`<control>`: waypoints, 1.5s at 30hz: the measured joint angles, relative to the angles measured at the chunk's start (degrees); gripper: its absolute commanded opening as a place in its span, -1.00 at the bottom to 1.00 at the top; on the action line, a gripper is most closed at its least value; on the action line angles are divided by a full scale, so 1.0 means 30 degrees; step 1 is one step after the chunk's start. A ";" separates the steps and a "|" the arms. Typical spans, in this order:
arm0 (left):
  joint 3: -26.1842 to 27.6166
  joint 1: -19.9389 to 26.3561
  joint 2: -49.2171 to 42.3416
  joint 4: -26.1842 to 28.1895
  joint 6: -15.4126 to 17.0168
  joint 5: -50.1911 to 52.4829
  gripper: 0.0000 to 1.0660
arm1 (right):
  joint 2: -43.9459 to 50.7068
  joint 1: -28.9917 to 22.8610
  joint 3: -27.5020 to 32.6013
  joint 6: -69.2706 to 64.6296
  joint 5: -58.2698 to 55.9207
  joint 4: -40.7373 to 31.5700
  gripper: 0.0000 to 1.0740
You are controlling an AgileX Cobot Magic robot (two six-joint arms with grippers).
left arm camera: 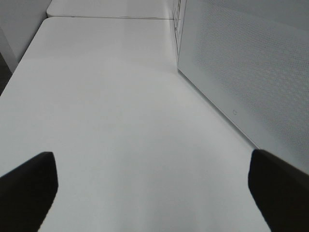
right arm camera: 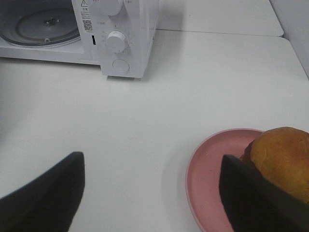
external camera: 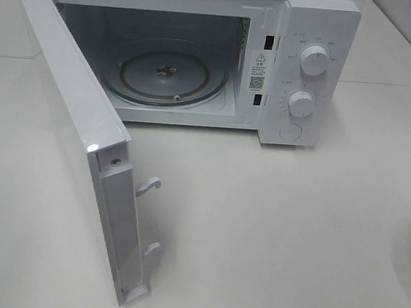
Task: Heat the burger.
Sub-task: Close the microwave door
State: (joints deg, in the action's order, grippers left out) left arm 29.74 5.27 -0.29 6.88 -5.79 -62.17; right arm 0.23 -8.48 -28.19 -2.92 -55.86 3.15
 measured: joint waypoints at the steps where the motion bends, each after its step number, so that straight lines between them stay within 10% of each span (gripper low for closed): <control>1: 0.0000 0.0000 0.0000 0.0000 0.0000 0.0000 0.88 | 0.0000 0.0000 0.0000 0.0000 0.0000 0.0000 0.42; 19: 0.0153 0.0000 0.0134 0.2368 -0.0344 0.0859 0.77 | 0.0000 0.0000 0.0000 0.0000 0.0000 0.0000 0.41; 33: 0.0229 0.0000 0.4374 0.1795 -0.0382 0.7525 -1.00 | 0.0000 0.0000 0.0000 0.0000 0.0000 0.0000 0.41; 45: -0.1986 0.0000 0.8976 0.1795 -0.0439 1.5928 -1.00 | 0.0000 0.0000 0.0000 0.0000 0.0000 0.0000 0.41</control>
State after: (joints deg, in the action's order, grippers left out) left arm 23.78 5.27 26.64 12.26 -7.10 -14.38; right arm 0.23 -8.48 -28.19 -2.92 -55.86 3.15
